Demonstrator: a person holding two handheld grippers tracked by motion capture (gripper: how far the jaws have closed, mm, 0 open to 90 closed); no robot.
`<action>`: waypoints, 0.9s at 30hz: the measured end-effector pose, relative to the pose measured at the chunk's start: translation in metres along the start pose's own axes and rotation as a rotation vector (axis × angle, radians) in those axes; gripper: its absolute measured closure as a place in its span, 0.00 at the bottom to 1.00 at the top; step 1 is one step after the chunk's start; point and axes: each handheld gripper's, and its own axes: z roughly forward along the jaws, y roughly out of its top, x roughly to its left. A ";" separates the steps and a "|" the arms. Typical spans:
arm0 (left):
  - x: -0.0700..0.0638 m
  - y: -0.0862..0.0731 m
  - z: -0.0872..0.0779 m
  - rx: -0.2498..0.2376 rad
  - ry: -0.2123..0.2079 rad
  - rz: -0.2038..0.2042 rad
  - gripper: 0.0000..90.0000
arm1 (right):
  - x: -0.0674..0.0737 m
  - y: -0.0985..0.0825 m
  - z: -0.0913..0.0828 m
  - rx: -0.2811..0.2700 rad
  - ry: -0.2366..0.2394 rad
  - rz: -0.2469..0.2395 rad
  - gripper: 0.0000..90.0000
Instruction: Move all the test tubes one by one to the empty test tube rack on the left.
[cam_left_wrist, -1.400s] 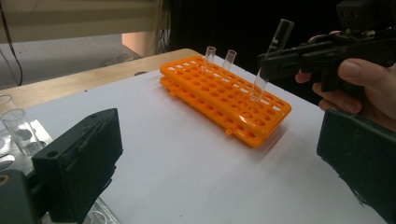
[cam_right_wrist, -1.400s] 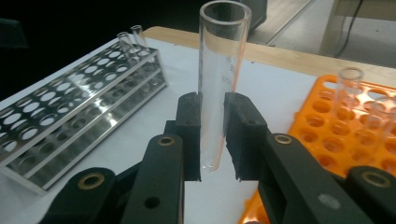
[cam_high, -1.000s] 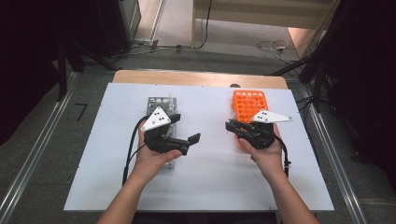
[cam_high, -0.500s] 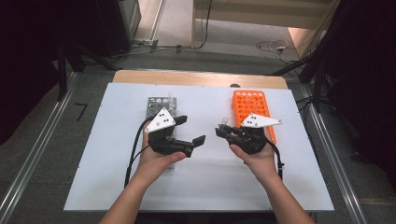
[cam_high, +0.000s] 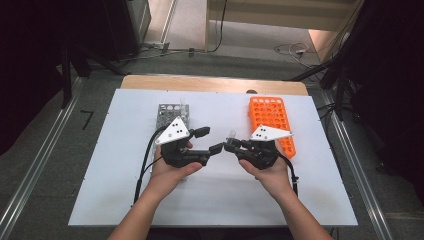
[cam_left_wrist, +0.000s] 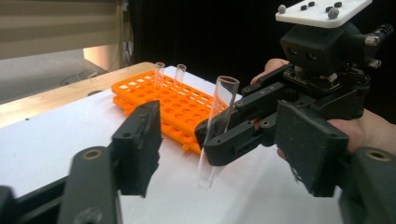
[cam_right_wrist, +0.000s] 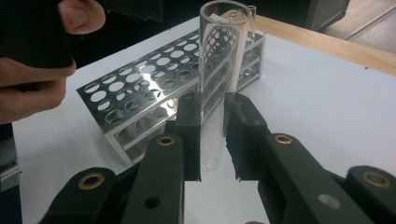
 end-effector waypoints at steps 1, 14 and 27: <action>0.000 0.000 0.000 0.000 0.000 0.000 0.38 | 0.001 0.000 0.000 0.002 0.002 -0.006 0.82; -0.007 -0.001 0.007 0.018 -0.005 0.024 0.58 | 0.016 0.001 0.007 0.020 0.042 -0.042 0.82; -0.010 -0.002 0.009 0.022 -0.015 0.044 0.75 | 0.024 0.002 0.009 0.027 0.061 -0.065 0.82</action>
